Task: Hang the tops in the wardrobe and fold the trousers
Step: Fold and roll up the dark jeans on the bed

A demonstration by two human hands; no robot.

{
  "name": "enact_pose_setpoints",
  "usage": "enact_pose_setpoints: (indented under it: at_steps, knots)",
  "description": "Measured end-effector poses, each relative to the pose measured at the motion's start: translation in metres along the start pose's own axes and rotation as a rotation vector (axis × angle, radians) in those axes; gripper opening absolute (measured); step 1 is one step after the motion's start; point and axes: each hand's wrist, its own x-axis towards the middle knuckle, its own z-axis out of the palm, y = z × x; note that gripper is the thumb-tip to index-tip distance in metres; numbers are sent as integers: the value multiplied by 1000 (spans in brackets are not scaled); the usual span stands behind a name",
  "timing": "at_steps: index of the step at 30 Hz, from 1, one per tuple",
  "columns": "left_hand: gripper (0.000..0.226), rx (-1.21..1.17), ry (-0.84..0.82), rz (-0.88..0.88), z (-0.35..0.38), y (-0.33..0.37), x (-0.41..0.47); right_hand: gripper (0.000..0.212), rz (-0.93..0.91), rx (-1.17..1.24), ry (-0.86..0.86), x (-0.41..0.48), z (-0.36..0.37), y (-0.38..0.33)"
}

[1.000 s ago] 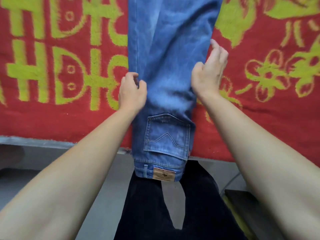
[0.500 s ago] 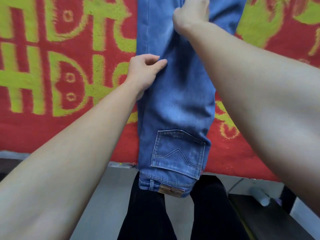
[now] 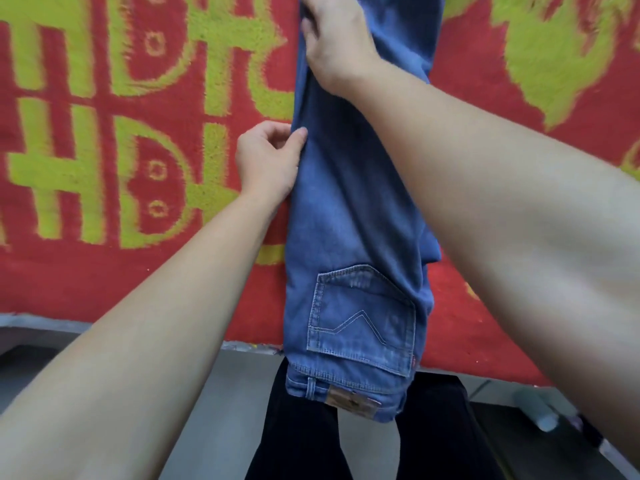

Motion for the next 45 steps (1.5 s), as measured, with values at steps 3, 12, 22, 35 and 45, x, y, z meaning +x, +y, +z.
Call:
enact_pose_setpoints:
  at_steps: [3, 12, 22, 35, 45]
  knots:
    - [13, 159, 31, 86, 3, 1, 3, 27, 145, 129, -27, 10, -12, 4]
    - [22, 374, 100, 341, 20, 67, 90, 47, 166, 127, 274, 60, -77, 24]
    - [65, 751, -204, 347, 34, 165, 200, 53, 447, 67, 414, 191, -131, 24]
    - [63, 959, -378, 331, 18, 175, 223, 37, 505, 259, 742, 251, -170, 56]
    - [58, 916, -347, 349, 16, 175, 225, 22, -209, 140, 624, 291, -137, -18]
